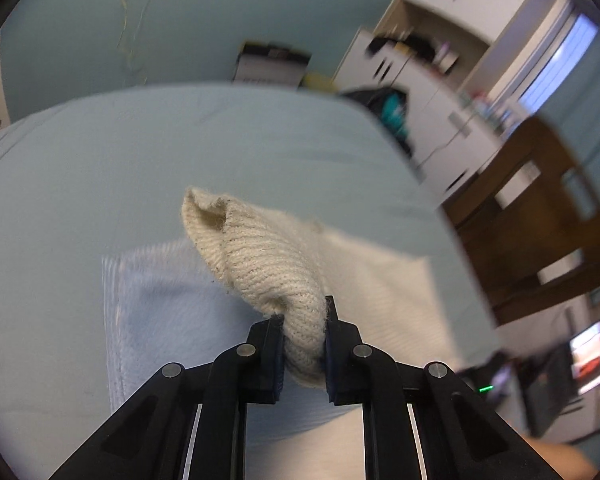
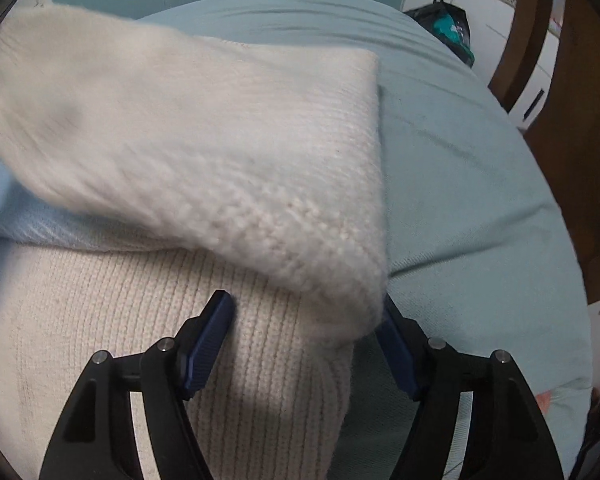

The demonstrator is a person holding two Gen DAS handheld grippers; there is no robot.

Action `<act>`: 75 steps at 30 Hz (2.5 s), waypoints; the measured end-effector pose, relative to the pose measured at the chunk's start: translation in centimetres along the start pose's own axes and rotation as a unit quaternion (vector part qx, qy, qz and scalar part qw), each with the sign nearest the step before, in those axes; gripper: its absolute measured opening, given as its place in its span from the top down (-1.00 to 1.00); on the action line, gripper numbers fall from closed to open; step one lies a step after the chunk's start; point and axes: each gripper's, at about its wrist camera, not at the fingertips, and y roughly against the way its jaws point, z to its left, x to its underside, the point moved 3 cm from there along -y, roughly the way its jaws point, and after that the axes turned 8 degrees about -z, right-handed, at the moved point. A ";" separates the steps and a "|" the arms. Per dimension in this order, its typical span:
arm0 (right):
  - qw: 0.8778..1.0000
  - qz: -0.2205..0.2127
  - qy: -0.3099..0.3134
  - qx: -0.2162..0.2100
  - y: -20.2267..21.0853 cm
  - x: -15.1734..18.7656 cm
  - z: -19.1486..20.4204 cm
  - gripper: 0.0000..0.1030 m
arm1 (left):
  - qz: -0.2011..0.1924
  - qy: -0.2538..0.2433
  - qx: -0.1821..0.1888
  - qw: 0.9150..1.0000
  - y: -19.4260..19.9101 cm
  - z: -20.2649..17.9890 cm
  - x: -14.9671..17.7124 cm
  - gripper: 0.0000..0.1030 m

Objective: Fold small clothes

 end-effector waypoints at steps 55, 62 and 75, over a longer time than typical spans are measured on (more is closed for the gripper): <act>0.955 0.007 -0.293 -0.049 -7.8 -15.2 -1.0 -0.11 | 0.147 -0.050 -0.255 0.954 -6.5 19.1 14.3 -0.97; 0.989 -0.072 -0.130 -0.016 0.5 -16.6 5.8 -0.11 | 0.074 -0.070 -0.261 0.960 -3.0 17.4 11.9 -0.97; 0.999 -0.017 0.028 -0.035 -1.0 -2.9 7.3 -0.49 | 0.113 -0.059 -0.310 0.942 -5.7 19.7 13.7 -1.00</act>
